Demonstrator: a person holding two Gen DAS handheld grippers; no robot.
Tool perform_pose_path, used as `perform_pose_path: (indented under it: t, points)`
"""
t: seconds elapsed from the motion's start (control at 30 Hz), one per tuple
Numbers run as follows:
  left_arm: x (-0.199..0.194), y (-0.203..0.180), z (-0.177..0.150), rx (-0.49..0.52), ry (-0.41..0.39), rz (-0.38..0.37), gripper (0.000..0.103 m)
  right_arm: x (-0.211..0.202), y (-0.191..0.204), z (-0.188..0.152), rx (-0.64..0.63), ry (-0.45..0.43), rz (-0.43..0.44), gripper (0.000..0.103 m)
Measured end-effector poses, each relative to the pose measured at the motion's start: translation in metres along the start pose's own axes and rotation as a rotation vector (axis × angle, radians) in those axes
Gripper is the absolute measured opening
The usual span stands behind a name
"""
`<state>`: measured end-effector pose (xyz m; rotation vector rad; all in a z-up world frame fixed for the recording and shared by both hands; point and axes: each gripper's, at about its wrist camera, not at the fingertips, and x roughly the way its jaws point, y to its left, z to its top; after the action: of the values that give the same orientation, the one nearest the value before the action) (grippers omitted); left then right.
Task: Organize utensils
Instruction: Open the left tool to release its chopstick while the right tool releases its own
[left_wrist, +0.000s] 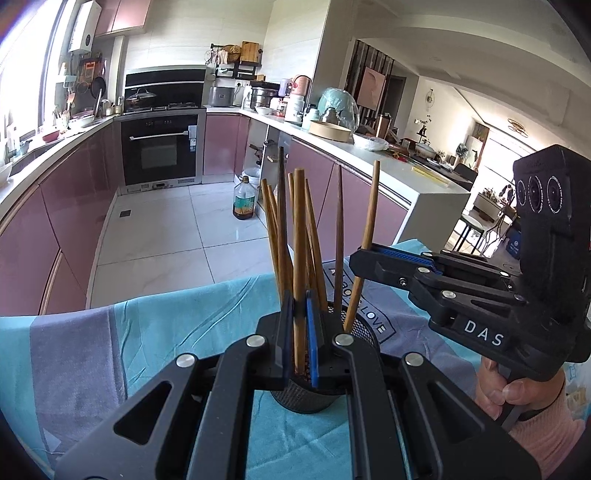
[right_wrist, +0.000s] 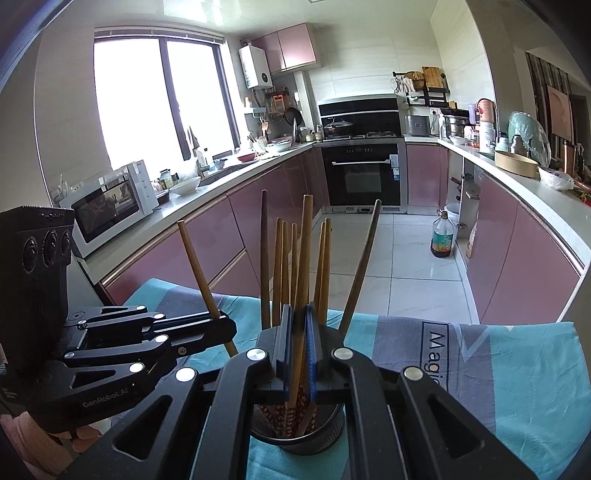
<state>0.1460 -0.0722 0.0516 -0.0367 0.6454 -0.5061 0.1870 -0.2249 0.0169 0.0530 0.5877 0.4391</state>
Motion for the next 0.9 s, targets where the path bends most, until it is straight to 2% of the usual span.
perform_pose_path:
  t: [0.33,0.73,0.9]
  points:
    - [0.014,0.015,0.006,-0.014,0.008,0.019,0.009,0.011,0.003,0.002,0.007,0.012,-0.004,0.006]
    - [0.022,0.026,-0.005,-0.038,0.019,0.030,0.032,0.014,0.004,-0.001,0.012,0.017,-0.009,0.007]
    - [0.020,0.029,-0.011,-0.036,-0.005,0.049,0.048,0.011,0.004,-0.009,0.016,0.006,-0.014,0.024]
